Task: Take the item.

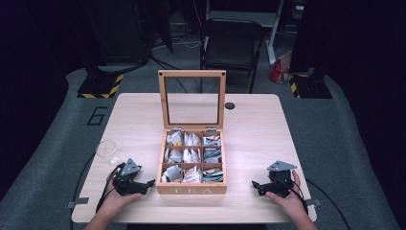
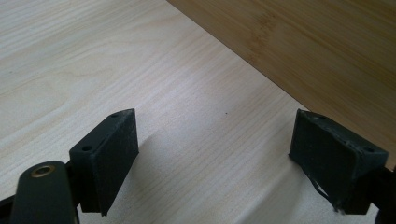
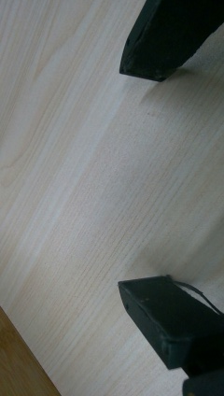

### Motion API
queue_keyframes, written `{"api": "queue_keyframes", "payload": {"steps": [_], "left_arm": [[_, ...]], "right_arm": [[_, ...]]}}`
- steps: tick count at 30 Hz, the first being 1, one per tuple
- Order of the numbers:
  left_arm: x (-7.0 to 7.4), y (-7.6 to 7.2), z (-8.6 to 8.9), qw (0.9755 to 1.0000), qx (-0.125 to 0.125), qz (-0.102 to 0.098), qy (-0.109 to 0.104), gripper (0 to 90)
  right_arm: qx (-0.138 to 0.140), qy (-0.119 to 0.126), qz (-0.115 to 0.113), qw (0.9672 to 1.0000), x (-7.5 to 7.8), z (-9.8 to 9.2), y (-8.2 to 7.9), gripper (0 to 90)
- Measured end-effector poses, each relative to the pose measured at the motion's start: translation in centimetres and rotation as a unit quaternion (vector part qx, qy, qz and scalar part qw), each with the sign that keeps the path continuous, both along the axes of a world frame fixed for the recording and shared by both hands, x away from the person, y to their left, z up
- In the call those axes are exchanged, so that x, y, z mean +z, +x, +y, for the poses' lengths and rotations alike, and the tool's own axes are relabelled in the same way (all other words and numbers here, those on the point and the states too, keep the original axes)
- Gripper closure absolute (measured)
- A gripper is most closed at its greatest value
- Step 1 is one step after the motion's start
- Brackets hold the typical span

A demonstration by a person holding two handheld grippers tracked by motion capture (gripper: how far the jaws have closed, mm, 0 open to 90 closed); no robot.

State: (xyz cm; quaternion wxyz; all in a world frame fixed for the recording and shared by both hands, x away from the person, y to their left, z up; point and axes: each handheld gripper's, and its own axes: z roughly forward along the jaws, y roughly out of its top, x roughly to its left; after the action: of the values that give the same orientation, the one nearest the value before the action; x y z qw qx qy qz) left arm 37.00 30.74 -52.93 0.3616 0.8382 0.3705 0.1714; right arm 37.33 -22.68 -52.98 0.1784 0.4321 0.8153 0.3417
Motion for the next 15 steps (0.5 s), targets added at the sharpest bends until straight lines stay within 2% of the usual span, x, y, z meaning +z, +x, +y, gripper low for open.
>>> {"api": "queue_keyframes", "payload": {"steps": [15], "left_arm": [[-0.04, -0.01, -0.04, 1.0, 0.003, -0.003, -0.001, 15.0]], "right_arm": [[0.0, 0.0, 0.0, 1.0, 0.01, 0.0, 0.0, 0.0]]}}
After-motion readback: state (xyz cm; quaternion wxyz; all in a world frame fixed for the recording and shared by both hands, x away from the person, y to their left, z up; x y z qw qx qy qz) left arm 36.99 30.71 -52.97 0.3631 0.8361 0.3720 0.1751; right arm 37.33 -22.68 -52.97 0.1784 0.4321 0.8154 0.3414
